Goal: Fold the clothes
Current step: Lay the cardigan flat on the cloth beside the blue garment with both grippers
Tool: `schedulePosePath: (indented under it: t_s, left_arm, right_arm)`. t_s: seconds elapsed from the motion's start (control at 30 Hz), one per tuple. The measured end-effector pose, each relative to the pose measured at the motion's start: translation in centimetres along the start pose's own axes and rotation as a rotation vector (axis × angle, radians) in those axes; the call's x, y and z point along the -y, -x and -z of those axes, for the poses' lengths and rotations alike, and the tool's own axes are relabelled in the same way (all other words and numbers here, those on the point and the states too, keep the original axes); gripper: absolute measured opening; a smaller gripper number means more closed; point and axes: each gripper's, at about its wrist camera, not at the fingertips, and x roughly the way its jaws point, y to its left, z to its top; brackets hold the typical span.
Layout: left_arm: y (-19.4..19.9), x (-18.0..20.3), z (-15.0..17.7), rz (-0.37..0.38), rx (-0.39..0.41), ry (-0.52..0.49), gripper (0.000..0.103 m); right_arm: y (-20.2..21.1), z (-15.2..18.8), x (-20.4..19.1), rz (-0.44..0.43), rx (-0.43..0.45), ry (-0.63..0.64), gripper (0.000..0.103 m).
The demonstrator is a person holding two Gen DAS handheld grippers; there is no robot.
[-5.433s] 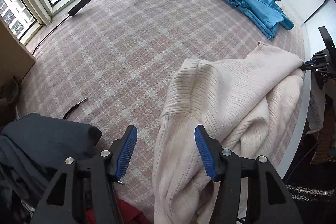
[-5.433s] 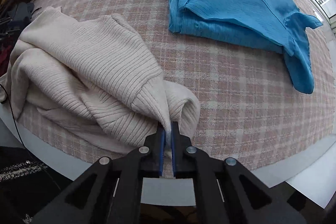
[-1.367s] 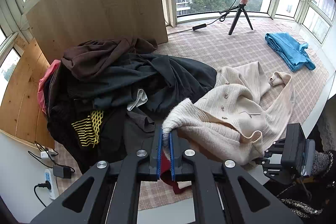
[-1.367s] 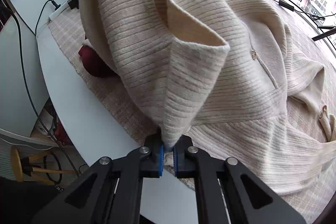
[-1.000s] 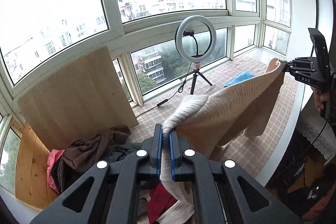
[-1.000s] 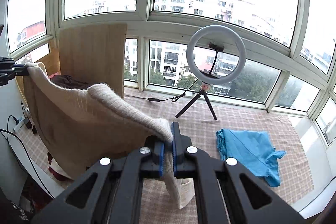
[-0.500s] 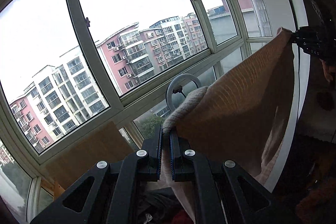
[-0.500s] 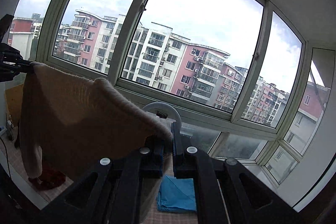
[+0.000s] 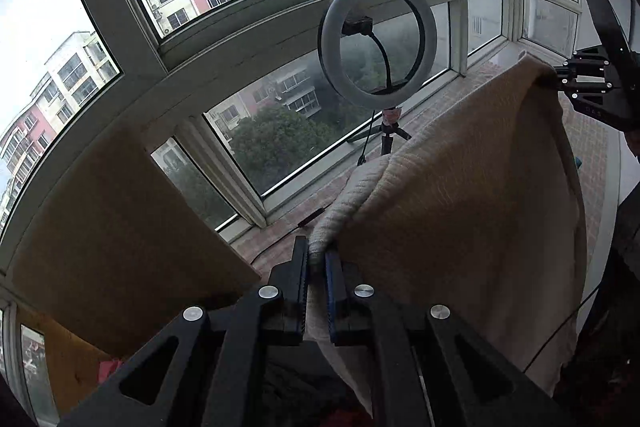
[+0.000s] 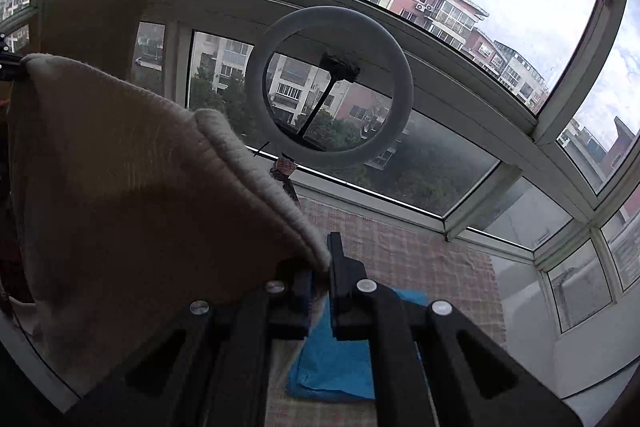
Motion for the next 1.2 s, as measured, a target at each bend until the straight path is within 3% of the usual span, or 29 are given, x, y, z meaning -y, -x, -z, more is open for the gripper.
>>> schedulePosePath:
  t_s: [0.1, 0.17, 0.2, 0.3, 0.43, 0.6, 0.63, 0.67, 0.8, 0.97, 1.07, 1.13, 1.17, 1.2]
  left_arm:
    - [-9.9, 0.3, 2.3, -0.003, -0.153, 0.042, 0.010]
    - [-12.6, -0.1, 5.1, 0.044, -0.208, 0.087, 0.012]
    - [-13.3, -0.3, 6.8, 0.072, -0.230, 0.115, 0.012]
    - [-15.7, -1.0, 11.4, 0.142, -0.306, 0.184, 0.018]
    - [-20.1, -0.6, 14.7, 0.211, -0.414, 0.269, 0.018]
    - [-23.1, 1.6, 15.6, 0.271, -0.451, 0.266, 0.017]
    - [-23.4, 1.9, 15.6, 0.270, -0.454, 0.259, 0.008]
    - [-23.4, 2.1, 15.6, 0.262, -0.454, 0.253, 0.004]
    - [-20.6, 0.5, 14.6, 0.190, -0.399, 0.253, 0.003]
    - [-17.8, -6.1, 12.4, -0.001, -0.327, 0.247, 0.004]
    - [-19.6, -8.5, 12.2, -0.071, -0.371, 0.233, 0.011]
    - [-20.2, -9.1, 12.7, -0.065, -0.389, 0.228, 0.017]
    - [-19.6, -8.9, 12.8, -0.067, -0.377, 0.220, 0.017]
    - [-18.6, -8.4, 12.9, -0.071, -0.359, 0.211, 0.017]
  right_arm:
    - [-10.6, -1.1, 0.1, -0.028, -0.148, 0.005, 0.013]
    - [-14.2, 2.0, -0.1, -0.125, -0.213, -0.061, 0.014]
    - [-14.8, 3.5, 0.1, -0.169, -0.226, -0.089, 0.016]
    - [-15.6, 8.4, 0.2, -0.226, -0.274, -0.142, 0.050]
    - [-17.6, 14.2, 1.1, -0.244, -0.384, -0.245, 0.051]
    - [-18.4, 18.3, 1.7, -0.263, -0.437, -0.330, 0.051]
    - [-18.3, 18.9, 1.6, -0.269, -0.444, -0.339, 0.051]
    - [-18.1, 19.3, 1.6, -0.269, -0.448, -0.342, 0.051]
    - [-17.1, 20.0, 1.5, -0.287, -0.449, -0.356, 0.051]
    - [-17.3, 20.8, 1.2, -0.311, -0.480, -0.358, 0.051]
    - [-17.3, 20.9, 0.0, -0.309, -0.479, -0.313, 0.053]
    - [-17.2, 20.7, -1.0, -0.300, -0.473, -0.268, 0.047]
    - [-17.1, 20.7, -1.5, -0.297, -0.471, -0.246, 0.039]
    - [-16.8, 20.4, -1.8, -0.311, -0.475, -0.232, 0.010]
